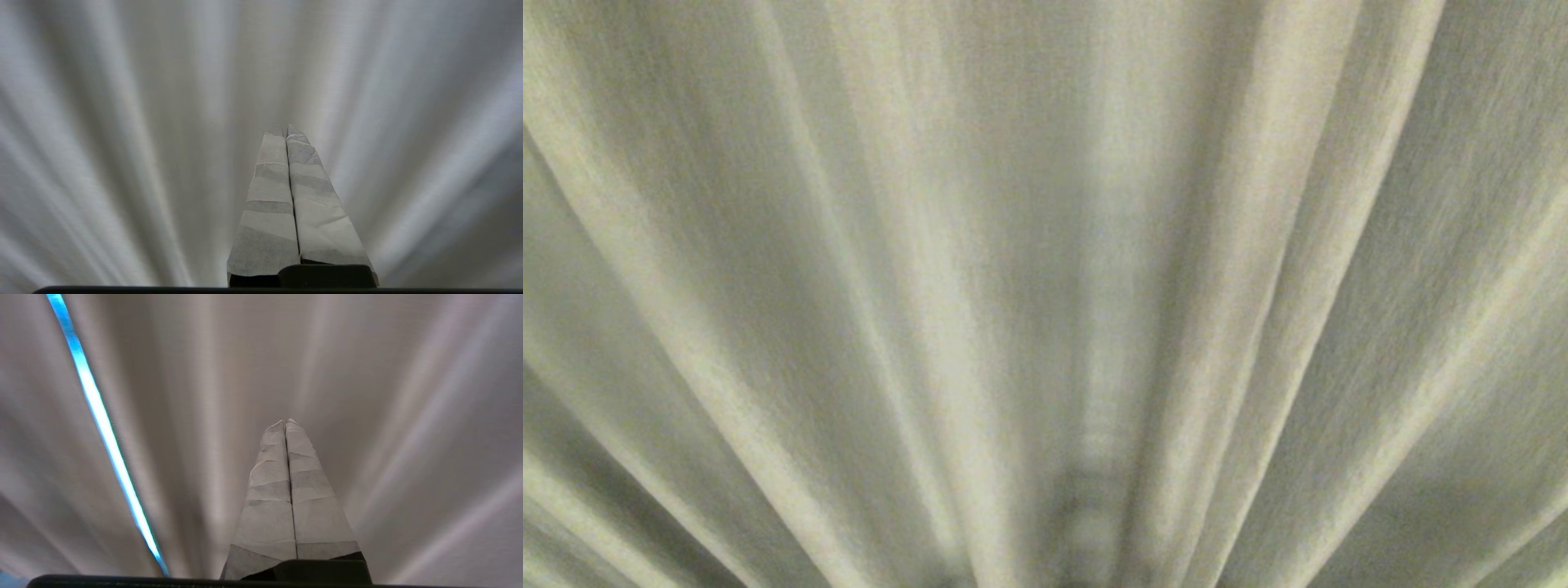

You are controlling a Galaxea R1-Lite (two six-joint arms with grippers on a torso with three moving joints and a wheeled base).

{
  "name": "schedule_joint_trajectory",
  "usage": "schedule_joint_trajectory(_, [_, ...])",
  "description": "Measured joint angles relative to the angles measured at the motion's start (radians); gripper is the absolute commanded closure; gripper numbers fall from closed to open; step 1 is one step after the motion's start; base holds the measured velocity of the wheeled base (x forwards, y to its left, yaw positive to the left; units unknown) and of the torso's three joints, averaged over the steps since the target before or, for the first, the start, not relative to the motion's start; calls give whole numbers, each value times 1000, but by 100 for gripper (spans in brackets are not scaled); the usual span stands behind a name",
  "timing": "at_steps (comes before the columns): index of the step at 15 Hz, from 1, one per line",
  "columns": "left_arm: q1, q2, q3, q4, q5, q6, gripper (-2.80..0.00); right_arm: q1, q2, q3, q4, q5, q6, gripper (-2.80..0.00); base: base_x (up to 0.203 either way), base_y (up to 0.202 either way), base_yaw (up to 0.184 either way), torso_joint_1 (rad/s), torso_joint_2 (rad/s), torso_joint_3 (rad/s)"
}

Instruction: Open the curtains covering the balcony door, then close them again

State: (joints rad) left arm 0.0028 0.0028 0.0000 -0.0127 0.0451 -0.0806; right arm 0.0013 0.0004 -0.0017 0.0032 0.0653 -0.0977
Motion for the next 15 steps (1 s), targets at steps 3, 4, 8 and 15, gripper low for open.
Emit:
schedule_joint_trajectory(3, [0, 0, 0, 0, 0, 0, 0, 0, 0, 0, 0, 0, 0, 0, 0, -191, 2, 2, 4, 4])
schedule_joint_trajectory(4, [0, 0, 0, 0, 0, 0, 0, 0, 0, 0, 0, 0, 0, 0, 0, -187, 5, 0, 2, 1])
schedule_joint_trajectory(8, [0, 0, 0, 0, -1, 0, 0, 0, 0, 0, 0, 0, 0, 0, 0, -165, 1, 3, 3, 2])
schedule_joint_trajectory(15, [0, 0, 0, 0, 0, 0, 0, 0, 0, 0, 0, 0, 0, 0, 0, 0, 0, 0, 0, 0])
